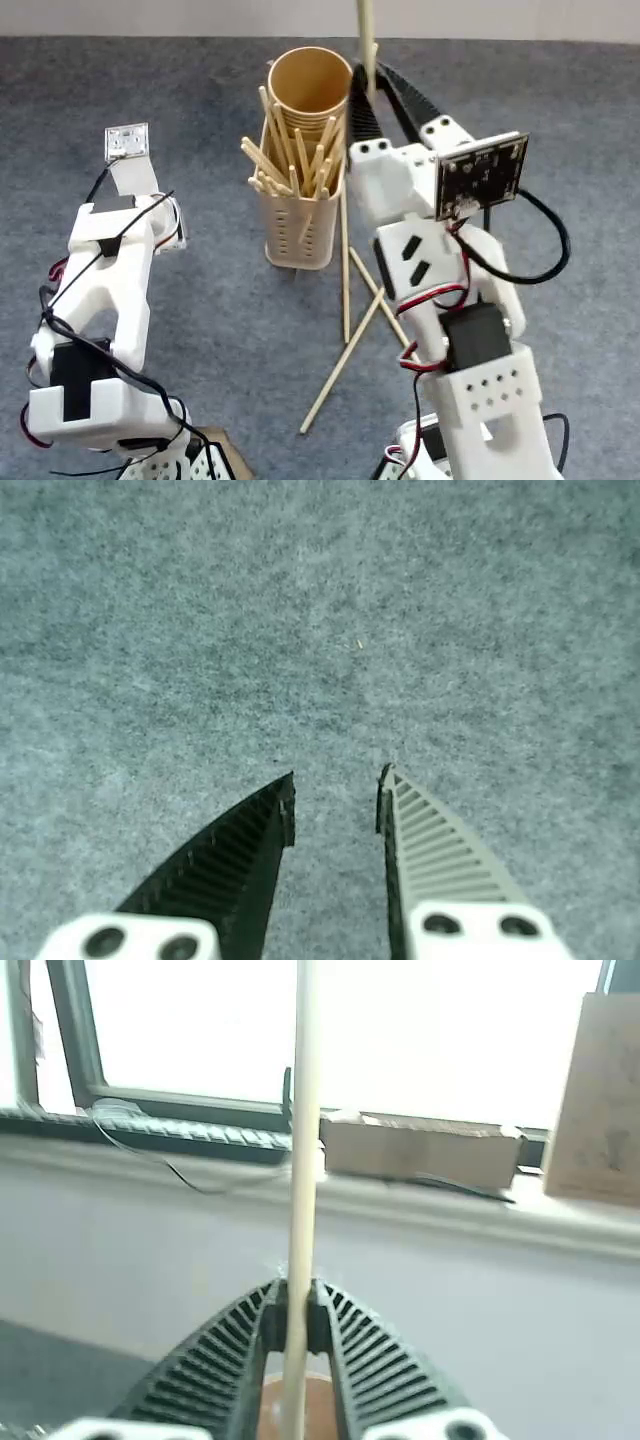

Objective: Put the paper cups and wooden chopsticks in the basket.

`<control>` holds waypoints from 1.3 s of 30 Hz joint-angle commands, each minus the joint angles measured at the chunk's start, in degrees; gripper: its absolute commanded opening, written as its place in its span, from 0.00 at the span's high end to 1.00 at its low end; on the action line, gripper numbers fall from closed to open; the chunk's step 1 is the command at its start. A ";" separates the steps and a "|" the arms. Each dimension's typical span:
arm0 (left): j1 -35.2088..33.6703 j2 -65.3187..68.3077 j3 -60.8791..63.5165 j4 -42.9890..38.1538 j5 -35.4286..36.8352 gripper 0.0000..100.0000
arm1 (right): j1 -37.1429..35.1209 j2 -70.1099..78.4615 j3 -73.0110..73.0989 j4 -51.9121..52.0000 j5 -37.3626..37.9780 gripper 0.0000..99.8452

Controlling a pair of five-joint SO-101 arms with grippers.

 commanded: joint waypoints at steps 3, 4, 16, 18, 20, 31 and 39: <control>0.57 -0.31 -1.98 -0.79 0.26 0.83 | -4.18 6.11 4.09 -16.22 -2.55 1.00; 0.57 -0.31 -1.89 -0.79 0.26 0.83 | -4.88 7.87 4.88 -18.95 -2.46 1.00; 0.75 -0.22 -1.89 -0.79 0.26 0.83 | -5.76 20.09 11.74 -30.90 1.32 1.00; 0.75 -0.22 -1.89 -0.79 0.26 0.83 | -5.76 19.91 14.73 -32.48 4.31 1.00; 0.66 -0.22 -1.89 -0.79 0.26 0.83 | -5.67 19.91 18.95 -35.74 6.59 1.00; 0.57 -0.22 -2.15 -0.88 0.26 0.83 | -5.76 19.82 37.49 -54.37 9.32 0.97; 0.75 -0.13 -2.15 -0.88 0.26 0.83 | -5.76 14.46 37.41 -54.29 9.32 0.88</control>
